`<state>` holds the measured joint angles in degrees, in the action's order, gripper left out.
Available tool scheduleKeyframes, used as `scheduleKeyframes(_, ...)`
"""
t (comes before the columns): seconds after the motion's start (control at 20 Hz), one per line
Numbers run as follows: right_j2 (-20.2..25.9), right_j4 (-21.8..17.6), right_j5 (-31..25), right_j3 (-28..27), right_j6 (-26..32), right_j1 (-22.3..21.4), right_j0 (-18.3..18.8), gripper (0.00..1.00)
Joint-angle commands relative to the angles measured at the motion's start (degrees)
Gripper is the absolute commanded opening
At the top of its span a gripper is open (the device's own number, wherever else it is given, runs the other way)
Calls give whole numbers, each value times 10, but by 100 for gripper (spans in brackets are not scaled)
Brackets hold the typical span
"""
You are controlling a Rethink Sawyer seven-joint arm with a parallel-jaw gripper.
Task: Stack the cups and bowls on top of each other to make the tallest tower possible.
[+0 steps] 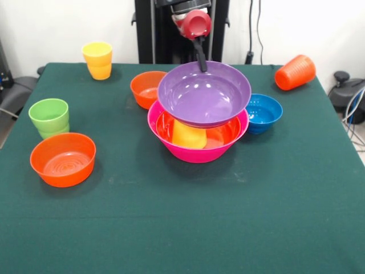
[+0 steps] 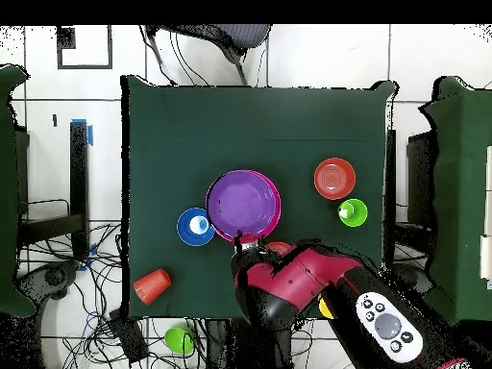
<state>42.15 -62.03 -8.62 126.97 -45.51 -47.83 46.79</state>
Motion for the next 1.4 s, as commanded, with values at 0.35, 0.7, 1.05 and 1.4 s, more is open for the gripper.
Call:
scheduleKeyframes(0.35,-19,-63,9,-15,-48,-2,-29,0)
scheduleKeyframes(0.7,-23,-75,15,-20,-52,-13,-30,0)
scheduleKeyframes(1.05,-38,-92,28,-25,-61,-20,-43,0)
scheduleKeyframes(1.4,-49,-98,33,-28,-68,-27,-56,0)
